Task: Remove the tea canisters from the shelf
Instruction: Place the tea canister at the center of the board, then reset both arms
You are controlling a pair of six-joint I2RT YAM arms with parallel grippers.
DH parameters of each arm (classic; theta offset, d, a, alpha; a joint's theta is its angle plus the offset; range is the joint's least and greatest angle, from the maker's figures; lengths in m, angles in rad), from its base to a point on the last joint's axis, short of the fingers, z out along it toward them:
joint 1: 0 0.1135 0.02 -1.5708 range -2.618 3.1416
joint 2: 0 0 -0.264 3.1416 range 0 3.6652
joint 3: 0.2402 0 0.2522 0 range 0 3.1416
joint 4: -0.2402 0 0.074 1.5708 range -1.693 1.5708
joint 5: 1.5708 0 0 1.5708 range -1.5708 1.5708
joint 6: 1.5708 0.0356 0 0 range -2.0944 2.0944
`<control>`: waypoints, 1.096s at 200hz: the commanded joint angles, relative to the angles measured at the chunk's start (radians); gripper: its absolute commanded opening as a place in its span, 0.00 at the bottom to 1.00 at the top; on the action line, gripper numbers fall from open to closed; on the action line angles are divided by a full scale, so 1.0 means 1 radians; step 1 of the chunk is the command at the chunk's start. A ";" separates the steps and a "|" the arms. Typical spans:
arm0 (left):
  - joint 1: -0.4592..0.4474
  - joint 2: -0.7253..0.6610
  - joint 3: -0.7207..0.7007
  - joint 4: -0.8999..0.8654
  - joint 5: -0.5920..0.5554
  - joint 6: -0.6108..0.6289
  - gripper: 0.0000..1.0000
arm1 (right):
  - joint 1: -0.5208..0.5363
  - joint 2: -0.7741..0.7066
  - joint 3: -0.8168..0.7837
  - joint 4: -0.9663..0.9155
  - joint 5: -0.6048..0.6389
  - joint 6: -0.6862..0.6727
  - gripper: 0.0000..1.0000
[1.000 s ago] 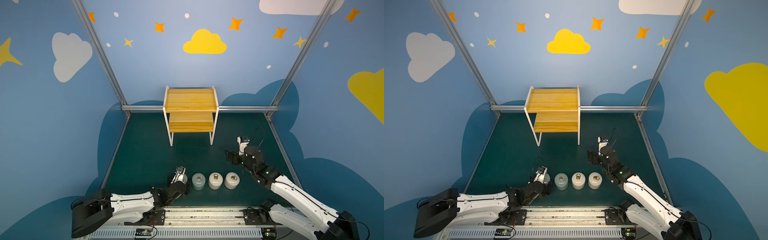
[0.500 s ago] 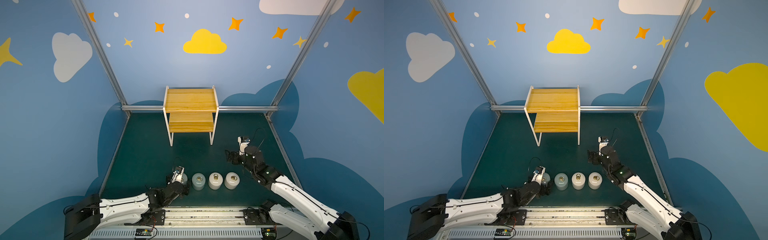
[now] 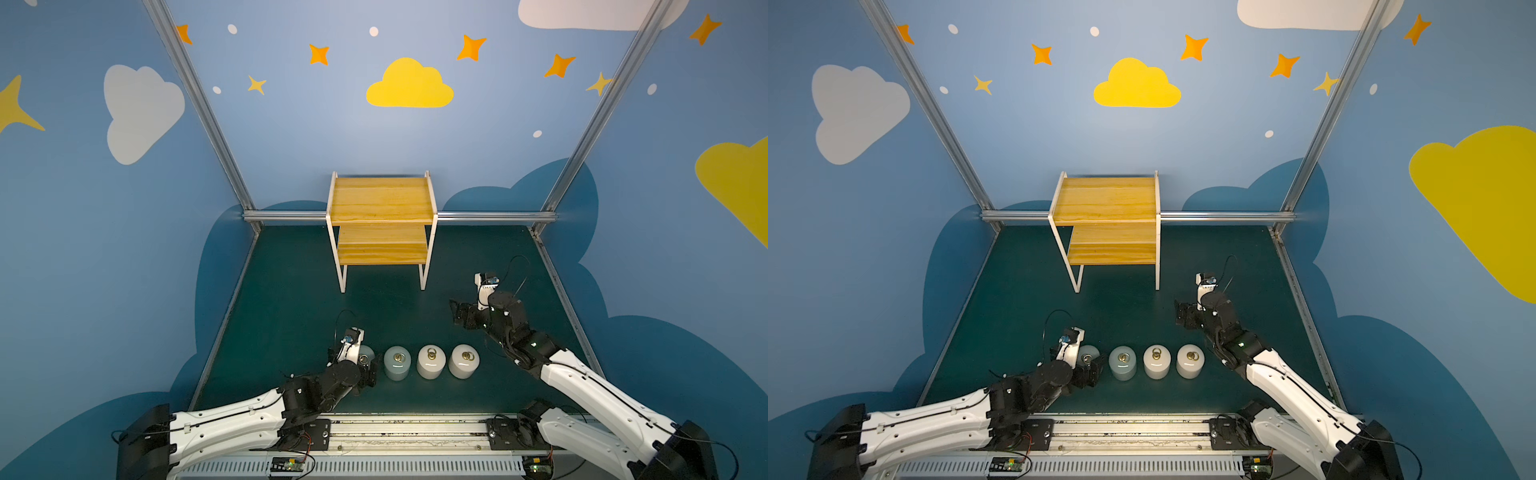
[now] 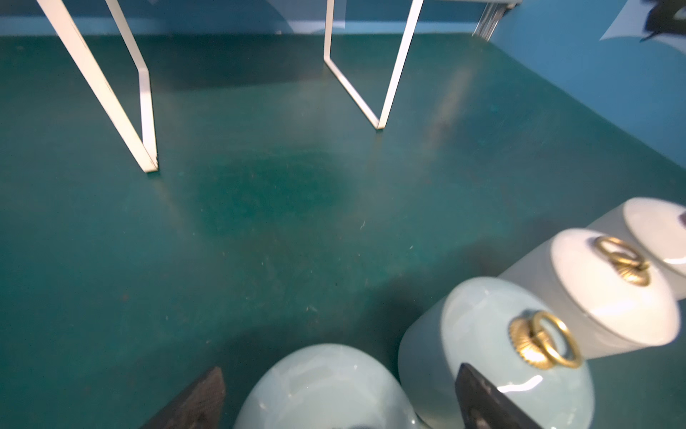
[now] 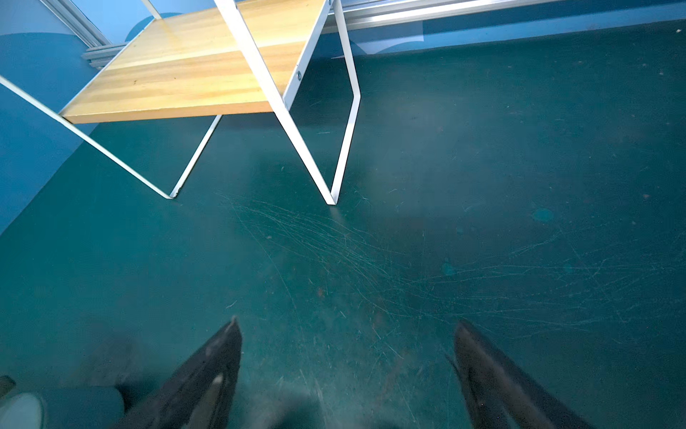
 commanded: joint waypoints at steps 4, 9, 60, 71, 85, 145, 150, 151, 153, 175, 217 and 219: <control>-0.002 -0.047 0.025 -0.060 -0.027 0.036 0.98 | -0.006 0.007 0.028 0.016 -0.007 -0.019 0.91; -0.002 -0.058 0.028 -0.065 -0.029 0.041 0.98 | -0.008 0.008 0.031 0.016 -0.007 -0.021 0.91; 0.012 -0.131 0.125 -0.107 -0.050 0.181 1.00 | -0.035 0.014 0.047 0.004 -0.008 -0.045 0.91; 0.038 -0.129 0.168 -0.114 -0.045 0.236 1.00 | -0.049 0.014 0.047 -0.007 0.006 -0.050 0.91; 0.111 -0.125 0.212 -0.098 -0.003 0.309 1.00 | -0.084 0.017 0.077 -0.007 0.004 -0.070 0.91; 0.765 0.062 0.197 0.172 0.429 0.438 1.00 | -0.336 0.152 0.059 0.120 -0.092 -0.151 0.92; 0.809 0.093 0.189 0.206 0.450 0.435 1.00 | -0.356 0.175 0.058 0.145 -0.102 -0.158 0.92; 0.822 0.102 0.188 0.212 0.453 0.434 1.00 | -0.360 0.180 0.058 0.150 -0.104 -0.159 0.92; 0.840 0.115 0.184 0.226 0.460 0.431 1.00 | -0.369 0.189 0.039 0.159 -0.107 -0.163 0.91; 0.999 0.257 0.141 0.397 0.467 0.387 1.00 | -0.420 0.297 0.003 0.295 -0.079 -0.205 0.92; 1.100 0.613 0.104 0.761 0.433 0.452 1.00 | -0.488 0.484 0.103 0.343 -0.128 -0.326 0.95; 1.104 0.625 0.107 0.773 0.428 0.450 1.00 | -0.490 0.491 0.114 0.331 -0.131 -0.330 0.95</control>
